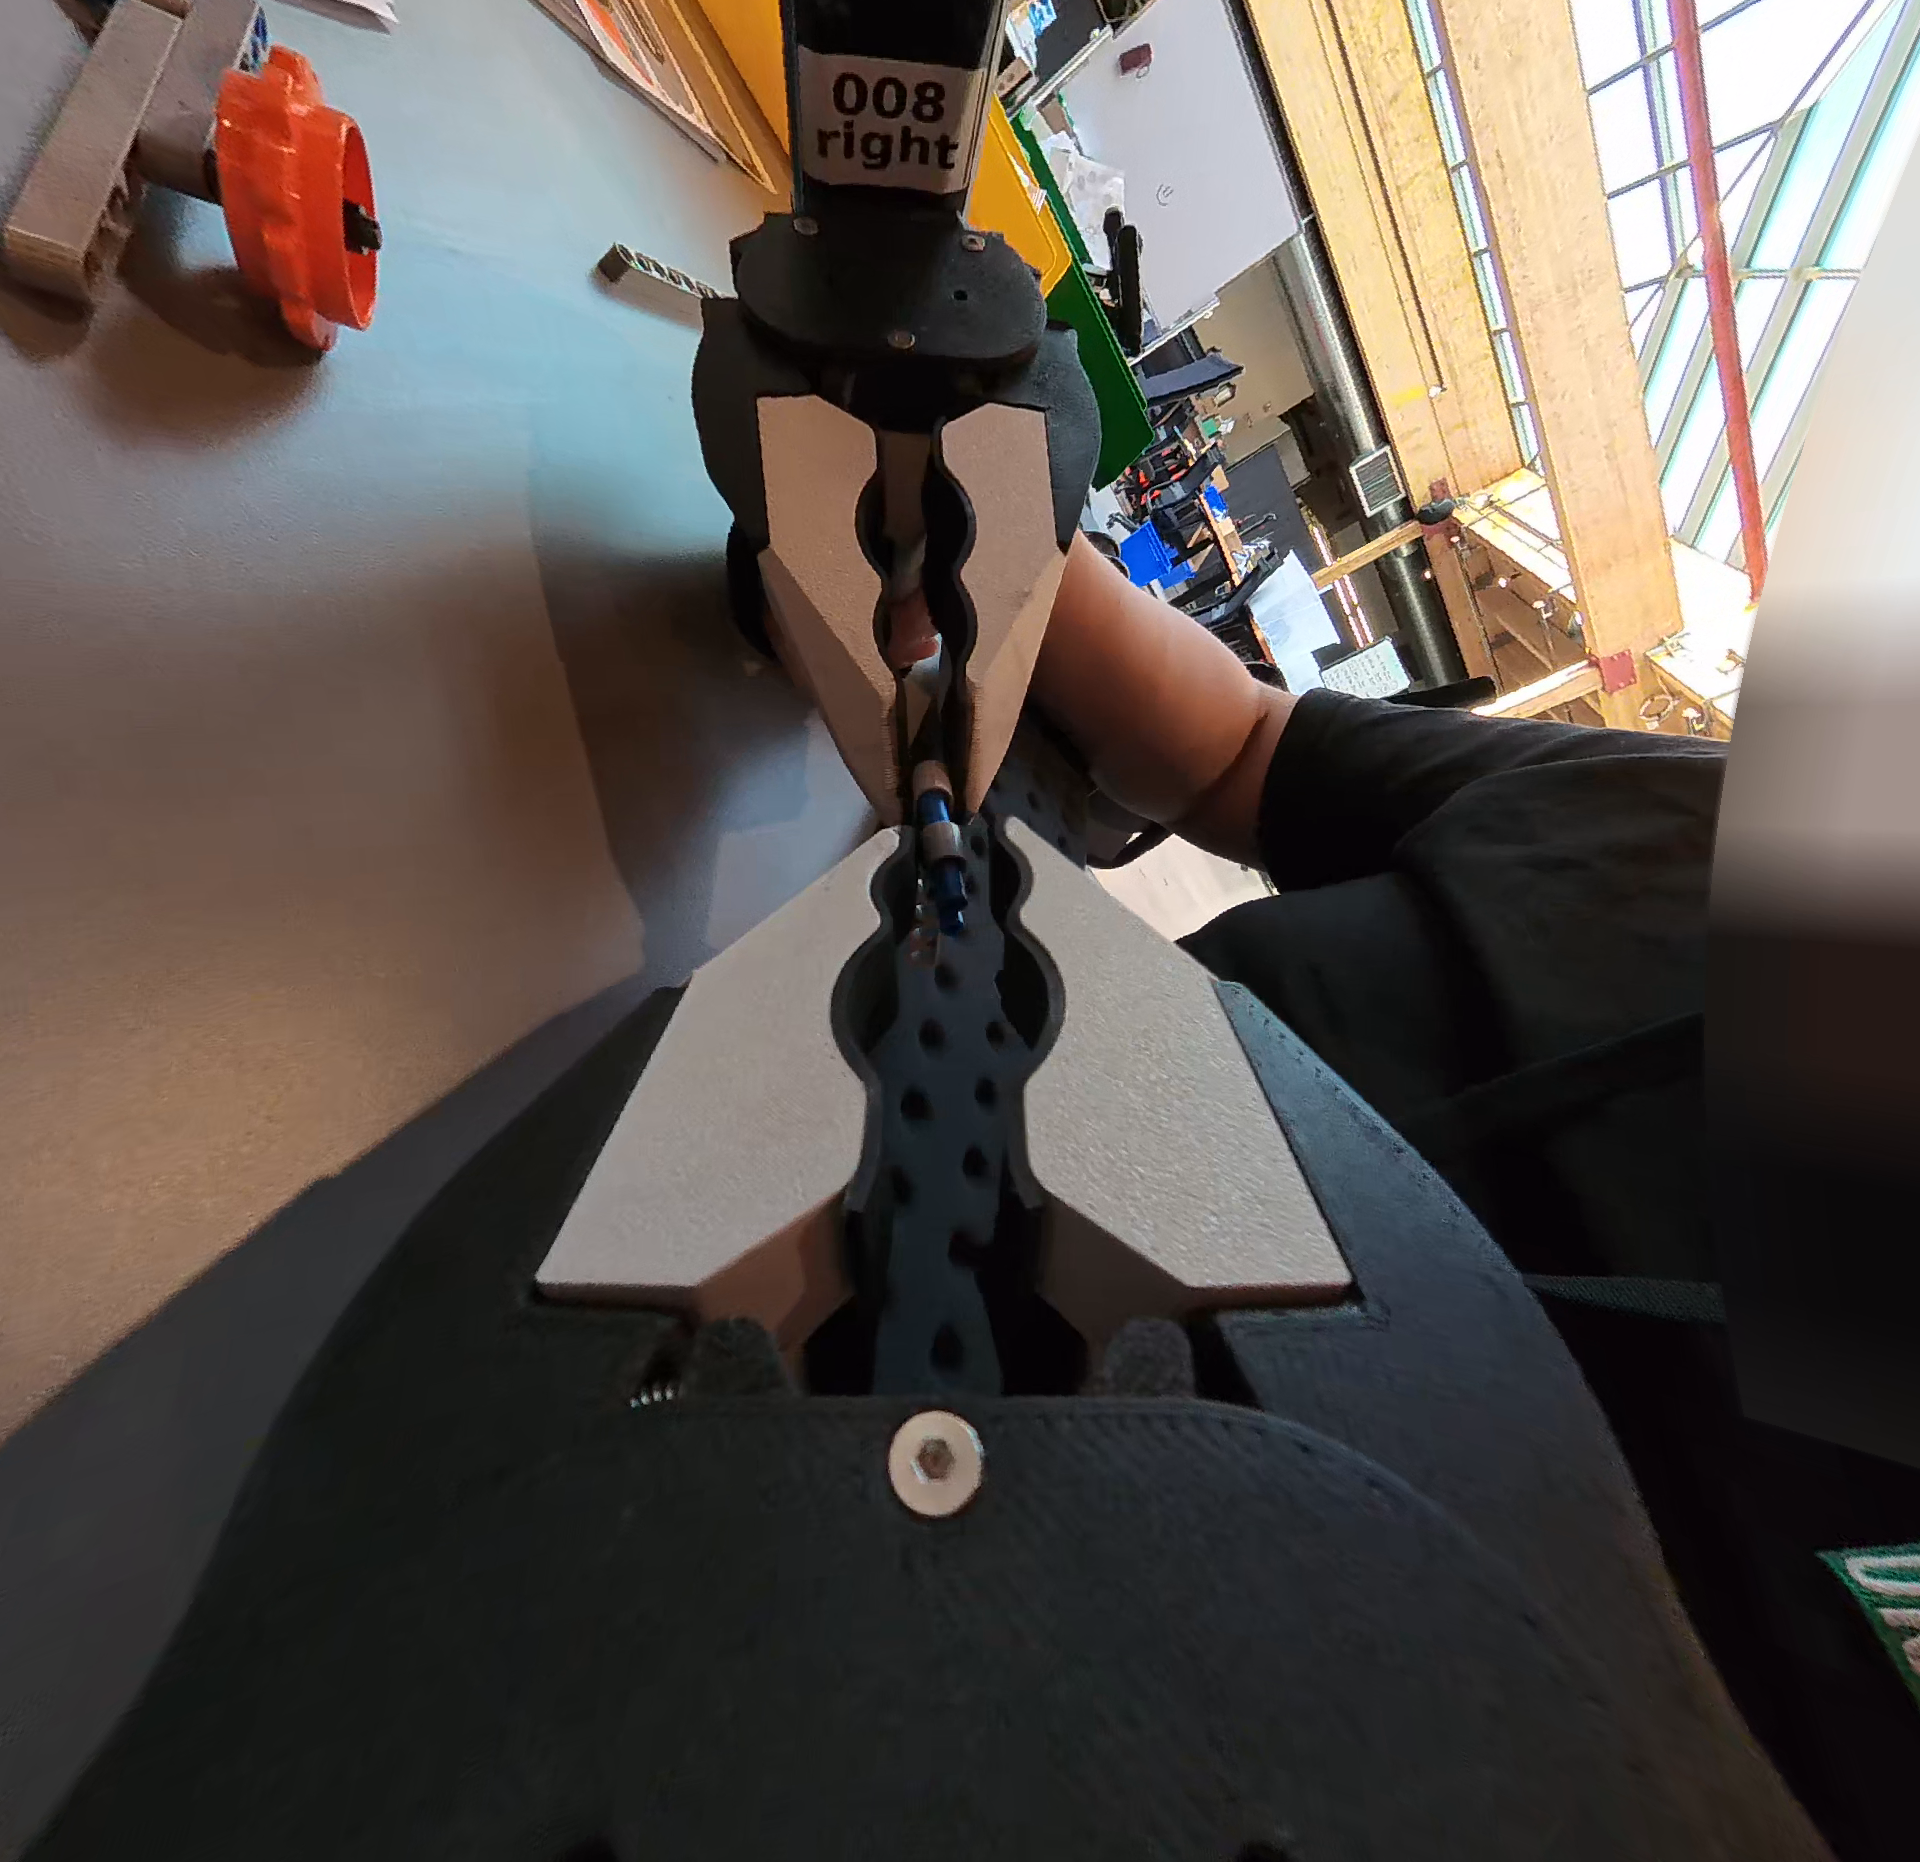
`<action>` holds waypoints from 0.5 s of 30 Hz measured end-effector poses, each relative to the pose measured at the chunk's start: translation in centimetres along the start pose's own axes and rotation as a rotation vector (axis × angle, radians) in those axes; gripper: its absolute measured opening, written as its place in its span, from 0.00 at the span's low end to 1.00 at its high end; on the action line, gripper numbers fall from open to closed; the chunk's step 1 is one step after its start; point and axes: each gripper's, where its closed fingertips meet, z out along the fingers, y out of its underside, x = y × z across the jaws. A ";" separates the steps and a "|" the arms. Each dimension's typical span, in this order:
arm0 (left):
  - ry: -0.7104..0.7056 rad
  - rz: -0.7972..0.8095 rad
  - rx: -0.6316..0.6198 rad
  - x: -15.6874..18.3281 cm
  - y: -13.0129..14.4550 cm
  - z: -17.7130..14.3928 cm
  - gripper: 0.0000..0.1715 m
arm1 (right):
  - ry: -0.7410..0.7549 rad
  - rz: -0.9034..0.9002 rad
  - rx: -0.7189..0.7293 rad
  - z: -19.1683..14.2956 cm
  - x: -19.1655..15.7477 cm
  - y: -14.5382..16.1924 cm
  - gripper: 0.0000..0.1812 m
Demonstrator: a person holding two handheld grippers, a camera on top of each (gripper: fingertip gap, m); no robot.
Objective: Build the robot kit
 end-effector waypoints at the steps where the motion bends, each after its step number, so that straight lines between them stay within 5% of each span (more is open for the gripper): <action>1: 0.000 0.001 0.002 0.0 0.0 0.0 0.07 | 0.002 0.000 -0.002 0.0 0.0 0.0 0.03; 15: 0.002 -0.004 0.082 0.0 -1.0 -0.8 0.11 | 0.009 0.006 0.046 -0.6 0.1 -0.5 0.03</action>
